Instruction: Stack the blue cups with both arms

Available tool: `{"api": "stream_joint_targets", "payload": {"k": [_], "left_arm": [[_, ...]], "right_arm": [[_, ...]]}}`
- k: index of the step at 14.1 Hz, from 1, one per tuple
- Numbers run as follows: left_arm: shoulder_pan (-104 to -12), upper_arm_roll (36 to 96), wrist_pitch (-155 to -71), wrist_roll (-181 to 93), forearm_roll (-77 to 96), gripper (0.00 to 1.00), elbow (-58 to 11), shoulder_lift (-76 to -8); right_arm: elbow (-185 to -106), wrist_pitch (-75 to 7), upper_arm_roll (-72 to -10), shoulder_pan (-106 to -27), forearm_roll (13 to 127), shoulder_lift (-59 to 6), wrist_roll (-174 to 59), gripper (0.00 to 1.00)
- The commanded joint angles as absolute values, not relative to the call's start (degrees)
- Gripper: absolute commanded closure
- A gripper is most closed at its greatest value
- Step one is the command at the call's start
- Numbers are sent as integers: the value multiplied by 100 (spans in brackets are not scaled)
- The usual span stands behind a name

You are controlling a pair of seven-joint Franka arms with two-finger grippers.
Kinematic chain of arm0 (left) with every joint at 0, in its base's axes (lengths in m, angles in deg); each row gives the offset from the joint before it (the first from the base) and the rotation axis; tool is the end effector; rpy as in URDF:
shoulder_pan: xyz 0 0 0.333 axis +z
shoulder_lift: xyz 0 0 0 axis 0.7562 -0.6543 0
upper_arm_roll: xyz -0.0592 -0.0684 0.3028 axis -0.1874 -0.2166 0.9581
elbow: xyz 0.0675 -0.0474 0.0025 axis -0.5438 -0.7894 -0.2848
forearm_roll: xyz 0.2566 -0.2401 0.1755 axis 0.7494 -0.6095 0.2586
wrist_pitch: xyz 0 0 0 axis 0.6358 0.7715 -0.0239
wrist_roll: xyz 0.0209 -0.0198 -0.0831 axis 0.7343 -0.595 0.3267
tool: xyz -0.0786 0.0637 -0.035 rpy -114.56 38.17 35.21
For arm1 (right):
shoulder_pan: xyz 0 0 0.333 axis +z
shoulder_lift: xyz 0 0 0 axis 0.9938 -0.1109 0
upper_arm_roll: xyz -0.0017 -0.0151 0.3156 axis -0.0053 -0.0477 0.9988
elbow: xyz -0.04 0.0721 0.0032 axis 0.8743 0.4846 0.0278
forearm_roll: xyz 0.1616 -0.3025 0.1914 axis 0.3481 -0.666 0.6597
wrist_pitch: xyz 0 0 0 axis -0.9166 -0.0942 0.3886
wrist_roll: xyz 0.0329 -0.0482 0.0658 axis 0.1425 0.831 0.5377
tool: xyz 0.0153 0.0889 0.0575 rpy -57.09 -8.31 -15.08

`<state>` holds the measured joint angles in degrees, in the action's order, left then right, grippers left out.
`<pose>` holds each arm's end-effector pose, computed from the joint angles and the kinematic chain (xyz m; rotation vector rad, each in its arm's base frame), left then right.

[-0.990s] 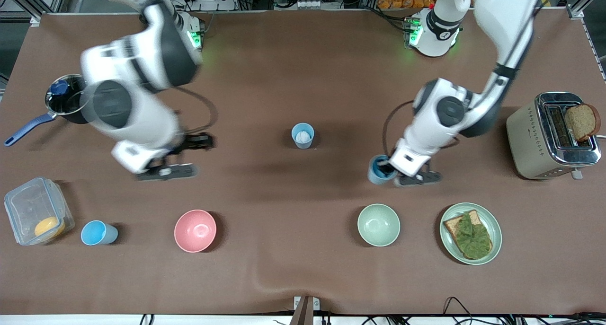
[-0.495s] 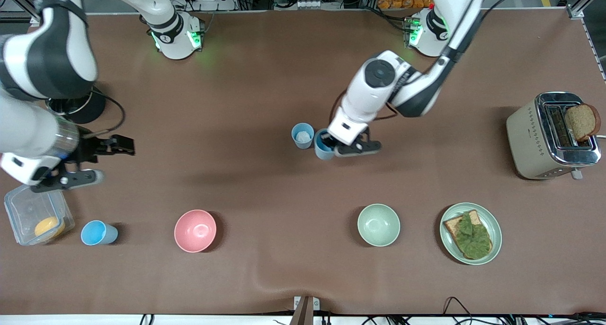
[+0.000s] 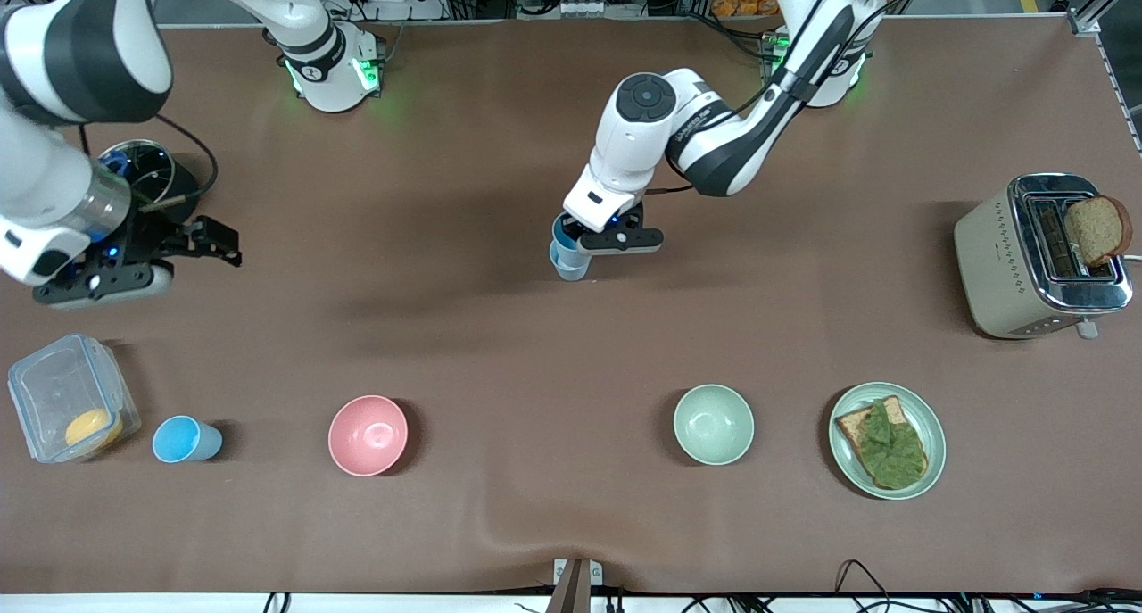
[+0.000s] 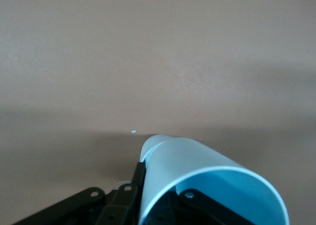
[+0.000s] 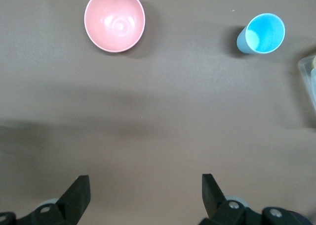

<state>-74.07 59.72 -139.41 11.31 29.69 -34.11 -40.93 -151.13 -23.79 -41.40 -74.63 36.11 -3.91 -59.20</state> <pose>0.4312 -0.4751 0.3065 2.9471 0.1884 0.1251 0.5666 0.0340 0.5140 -3.0864 -0.2362 0.0142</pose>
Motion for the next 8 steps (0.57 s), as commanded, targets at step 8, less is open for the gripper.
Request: {"api": "stream_joint_targets", "payload": {"k": [8], "left_arm": [[-7567, 6014, -13883, 1284, 3139, 100, -3371, -4292]], "right_arm": [[-14042, -1244, -4040, -7678, 3536, -486, -5902, 0]]}}
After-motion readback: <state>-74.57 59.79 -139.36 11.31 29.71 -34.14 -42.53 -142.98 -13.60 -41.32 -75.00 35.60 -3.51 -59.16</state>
